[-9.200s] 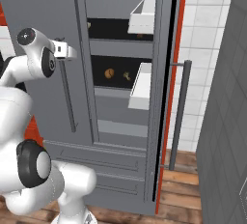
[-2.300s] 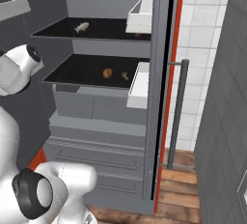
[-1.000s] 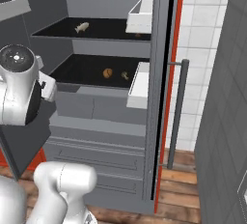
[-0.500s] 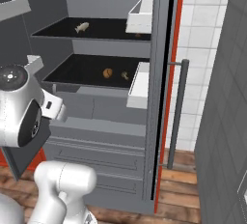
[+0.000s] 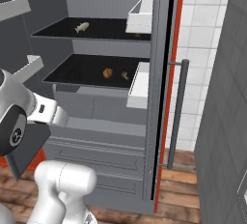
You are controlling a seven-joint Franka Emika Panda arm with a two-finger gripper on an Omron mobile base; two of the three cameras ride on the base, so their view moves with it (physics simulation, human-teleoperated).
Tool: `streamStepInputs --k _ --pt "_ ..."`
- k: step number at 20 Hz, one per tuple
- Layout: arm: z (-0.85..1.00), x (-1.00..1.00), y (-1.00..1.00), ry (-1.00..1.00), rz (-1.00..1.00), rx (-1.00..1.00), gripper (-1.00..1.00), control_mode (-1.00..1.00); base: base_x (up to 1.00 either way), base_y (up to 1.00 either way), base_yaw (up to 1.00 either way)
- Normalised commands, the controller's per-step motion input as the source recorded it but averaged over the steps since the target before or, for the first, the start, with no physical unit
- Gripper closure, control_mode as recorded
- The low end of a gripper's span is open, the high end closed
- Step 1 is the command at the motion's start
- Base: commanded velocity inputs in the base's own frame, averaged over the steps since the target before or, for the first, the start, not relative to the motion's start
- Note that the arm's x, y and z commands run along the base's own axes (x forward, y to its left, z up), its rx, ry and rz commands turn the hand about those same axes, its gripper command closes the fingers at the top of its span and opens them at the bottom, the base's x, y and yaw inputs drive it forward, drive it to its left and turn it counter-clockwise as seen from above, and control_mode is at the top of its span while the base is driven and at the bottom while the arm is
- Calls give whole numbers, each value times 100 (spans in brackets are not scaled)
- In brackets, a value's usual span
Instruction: Gather the potato and mushroom from the fridge and place them on a tray on the dining counter. Then gather the fish and chicken drumstick from the fridge and place them on the other tray.
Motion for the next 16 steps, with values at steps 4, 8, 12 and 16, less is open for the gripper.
streamStepInputs --k 4,8,12,16 --pt "0 -2 -1 0 -2 0 -100 -100 0 0 0" --pt "0 0 0 1 0 0 -100 -100 0 0 0" --pt "0 0 -1 0 0 0 -100 -100 0 0 0" --pt "0 3 0 0 -1 0 -100 100 10 1 -2"
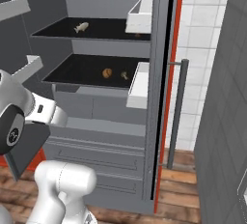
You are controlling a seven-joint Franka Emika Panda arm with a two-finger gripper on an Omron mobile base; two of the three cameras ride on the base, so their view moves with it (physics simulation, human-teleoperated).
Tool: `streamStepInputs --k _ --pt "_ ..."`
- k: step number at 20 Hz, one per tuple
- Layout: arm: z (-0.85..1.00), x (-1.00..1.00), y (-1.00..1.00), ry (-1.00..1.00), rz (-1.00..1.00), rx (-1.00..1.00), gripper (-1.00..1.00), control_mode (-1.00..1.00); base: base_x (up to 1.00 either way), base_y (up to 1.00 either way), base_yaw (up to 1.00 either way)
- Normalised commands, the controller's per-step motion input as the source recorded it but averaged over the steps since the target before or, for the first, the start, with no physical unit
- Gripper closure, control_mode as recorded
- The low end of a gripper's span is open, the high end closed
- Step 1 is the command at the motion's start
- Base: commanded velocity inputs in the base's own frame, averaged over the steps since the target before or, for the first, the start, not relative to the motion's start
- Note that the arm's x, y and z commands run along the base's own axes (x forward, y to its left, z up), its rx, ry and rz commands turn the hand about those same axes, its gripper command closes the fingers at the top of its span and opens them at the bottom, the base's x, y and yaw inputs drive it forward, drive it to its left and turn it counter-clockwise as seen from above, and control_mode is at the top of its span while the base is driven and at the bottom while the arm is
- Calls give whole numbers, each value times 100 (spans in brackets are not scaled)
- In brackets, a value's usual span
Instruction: Gather the potato and mushroom from the fridge and place them on a tray on the dining counter. Then gather the fish and chicken drumstick from the fridge and place them on the other tray.
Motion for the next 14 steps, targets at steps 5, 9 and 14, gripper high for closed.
streamStepInputs --k 5,9,14 --pt "0 0 0 0 0 0 -100 100 46 17 -10" --pt "0 0 0 0 0 0 -100 100 52 30 -10" --pt "0 0 0 0 0 0 -100 100 51 38 -8"
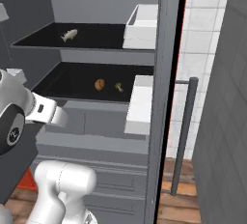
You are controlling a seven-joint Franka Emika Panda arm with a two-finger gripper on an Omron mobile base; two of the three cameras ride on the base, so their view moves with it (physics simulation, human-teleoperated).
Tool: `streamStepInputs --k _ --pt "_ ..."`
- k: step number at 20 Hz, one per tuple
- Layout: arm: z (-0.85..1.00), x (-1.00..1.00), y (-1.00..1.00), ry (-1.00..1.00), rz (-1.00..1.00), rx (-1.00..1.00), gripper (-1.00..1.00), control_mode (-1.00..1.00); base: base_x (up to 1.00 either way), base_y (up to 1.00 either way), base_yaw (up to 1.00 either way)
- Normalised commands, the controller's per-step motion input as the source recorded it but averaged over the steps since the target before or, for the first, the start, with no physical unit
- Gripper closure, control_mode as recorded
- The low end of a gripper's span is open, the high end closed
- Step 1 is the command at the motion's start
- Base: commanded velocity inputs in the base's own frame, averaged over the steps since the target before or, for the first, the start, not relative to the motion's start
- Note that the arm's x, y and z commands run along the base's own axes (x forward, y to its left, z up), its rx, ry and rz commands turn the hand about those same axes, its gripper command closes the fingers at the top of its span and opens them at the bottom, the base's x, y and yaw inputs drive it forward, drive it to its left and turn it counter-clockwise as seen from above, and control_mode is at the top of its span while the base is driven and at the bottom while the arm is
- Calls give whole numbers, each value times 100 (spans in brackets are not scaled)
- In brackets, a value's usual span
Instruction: Gather the potato and mushroom from the fridge and place them on a tray on the dining counter. Then gather the fish and chicken drumstick from the fridge and place them on the other tray.
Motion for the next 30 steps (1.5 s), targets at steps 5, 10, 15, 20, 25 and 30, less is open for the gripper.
streamStepInputs --k 5,10,15,20,25,30 --pt "0 0 0 0 0 0 -100 100 58 13 -2" --pt "0 0 0 0 0 0 -100 100 68 1 0" --pt "0 0 0 0 0 0 -100 100 64 1 2" --pt "0 59 -2 -2 4 0 -100 -100 12 0 1" --pt "0 87 -3 -1 2 0 -100 -100 0 0 0" --pt "-14 55 0 -3 -1 0 -100 -100 0 0 0"
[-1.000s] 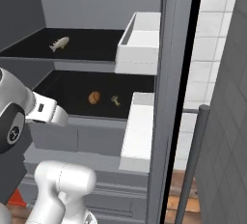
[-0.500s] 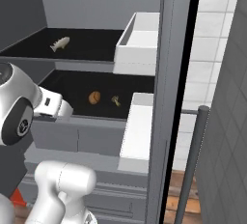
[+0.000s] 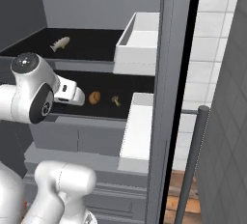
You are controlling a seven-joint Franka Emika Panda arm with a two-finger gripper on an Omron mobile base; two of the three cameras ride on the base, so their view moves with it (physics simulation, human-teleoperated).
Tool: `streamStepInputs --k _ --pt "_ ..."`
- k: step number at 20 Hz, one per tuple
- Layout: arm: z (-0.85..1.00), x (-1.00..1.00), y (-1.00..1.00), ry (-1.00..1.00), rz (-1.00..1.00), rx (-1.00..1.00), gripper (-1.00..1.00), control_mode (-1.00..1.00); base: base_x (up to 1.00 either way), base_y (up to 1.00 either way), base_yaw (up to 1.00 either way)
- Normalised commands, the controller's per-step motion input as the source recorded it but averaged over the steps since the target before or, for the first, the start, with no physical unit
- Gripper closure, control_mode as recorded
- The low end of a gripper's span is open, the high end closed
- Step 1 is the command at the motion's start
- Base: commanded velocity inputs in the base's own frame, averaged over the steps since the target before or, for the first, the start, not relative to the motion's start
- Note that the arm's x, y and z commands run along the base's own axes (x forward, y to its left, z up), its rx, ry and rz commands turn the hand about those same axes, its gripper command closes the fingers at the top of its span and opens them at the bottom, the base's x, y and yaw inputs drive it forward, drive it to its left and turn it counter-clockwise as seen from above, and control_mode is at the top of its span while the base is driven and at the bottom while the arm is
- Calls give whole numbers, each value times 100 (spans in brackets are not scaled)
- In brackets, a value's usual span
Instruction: Gather the potato and mushroom from the fridge and place them on a tray on the dining counter. Then gather the fish and chicken drumstick from the fridge and place them on the other tray.
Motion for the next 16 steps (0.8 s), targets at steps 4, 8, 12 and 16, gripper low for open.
streamStepInputs --k 4,8,12,16 --pt "-27 46 0 -4 -2 0 -100 -100 0 0 0" --pt "-38 50 0 0 0 0 -100 -100 0 0 0" --pt "-20 37 0 0 0 0 -100 -100 0 0 0" --pt "-4 35 -3 0 0 0 -100 -100 0 0 0"
